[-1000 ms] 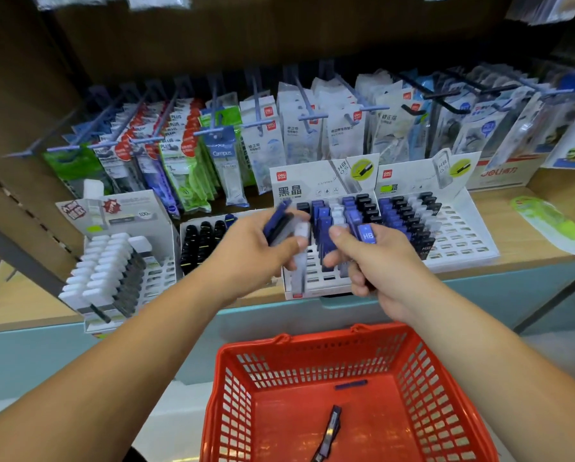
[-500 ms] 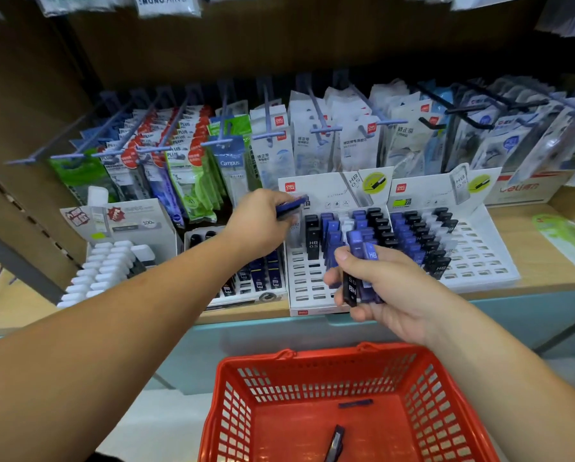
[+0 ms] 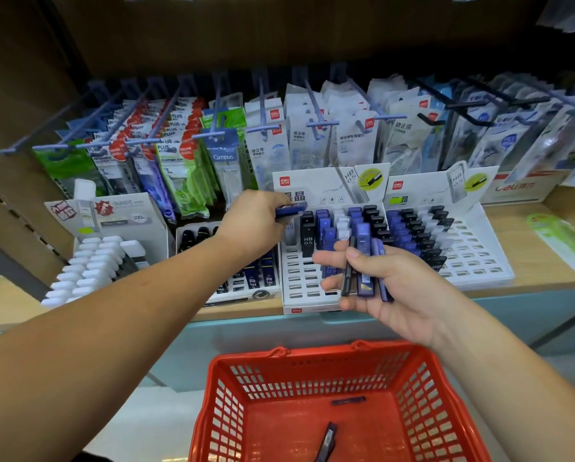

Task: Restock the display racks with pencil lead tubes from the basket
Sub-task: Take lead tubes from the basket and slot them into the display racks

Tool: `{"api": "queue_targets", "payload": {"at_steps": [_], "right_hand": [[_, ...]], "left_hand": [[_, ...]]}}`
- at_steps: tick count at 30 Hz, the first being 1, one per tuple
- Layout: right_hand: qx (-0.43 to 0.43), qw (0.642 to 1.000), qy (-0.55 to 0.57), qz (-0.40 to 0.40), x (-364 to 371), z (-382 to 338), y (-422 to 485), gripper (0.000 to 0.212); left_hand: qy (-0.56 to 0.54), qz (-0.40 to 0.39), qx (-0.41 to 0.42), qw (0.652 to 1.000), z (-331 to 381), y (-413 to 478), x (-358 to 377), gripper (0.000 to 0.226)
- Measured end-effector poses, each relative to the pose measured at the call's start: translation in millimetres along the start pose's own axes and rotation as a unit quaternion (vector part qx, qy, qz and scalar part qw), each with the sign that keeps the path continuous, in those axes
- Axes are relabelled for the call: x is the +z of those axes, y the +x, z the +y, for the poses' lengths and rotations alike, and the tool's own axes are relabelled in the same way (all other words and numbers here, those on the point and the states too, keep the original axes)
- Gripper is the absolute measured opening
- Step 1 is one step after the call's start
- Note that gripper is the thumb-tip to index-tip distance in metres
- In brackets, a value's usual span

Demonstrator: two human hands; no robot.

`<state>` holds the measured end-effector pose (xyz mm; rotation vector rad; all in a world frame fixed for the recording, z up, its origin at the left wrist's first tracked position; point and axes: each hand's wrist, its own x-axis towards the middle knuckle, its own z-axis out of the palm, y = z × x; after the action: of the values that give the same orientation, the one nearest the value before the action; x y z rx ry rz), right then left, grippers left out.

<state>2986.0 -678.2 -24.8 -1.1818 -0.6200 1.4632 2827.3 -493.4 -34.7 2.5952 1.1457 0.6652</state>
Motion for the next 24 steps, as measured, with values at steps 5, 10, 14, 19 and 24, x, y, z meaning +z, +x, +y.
{"api": "queue_targets", "payload": {"at_steps": [5,10,14,19,24], "right_hand": [[0.000,1.000,-0.020,-0.009,-1,2,-1,0.026],[-0.007,1.000,-0.002,-0.017,3,2,-2,0.023],[0.005,1.000,-0.005,-0.002,3,2,-1,0.012],[0.000,0.999,-0.040,0.029,3,5,0,0.018],[-0.038,0.998,-0.014,0.054,5,10,5,0.020]], "left_hand": [[0.081,-0.016,0.048,0.995,7,3,-1,0.016],[0.080,-0.014,0.048,0.996,6,5,-1,0.008],[0.082,-0.004,0.047,0.996,5,1,4,0.009],[0.053,-0.011,-0.001,0.999,12,0,0,0.009],[-0.350,-0.032,-0.152,0.924,42,-21,-12,0.032]]}}
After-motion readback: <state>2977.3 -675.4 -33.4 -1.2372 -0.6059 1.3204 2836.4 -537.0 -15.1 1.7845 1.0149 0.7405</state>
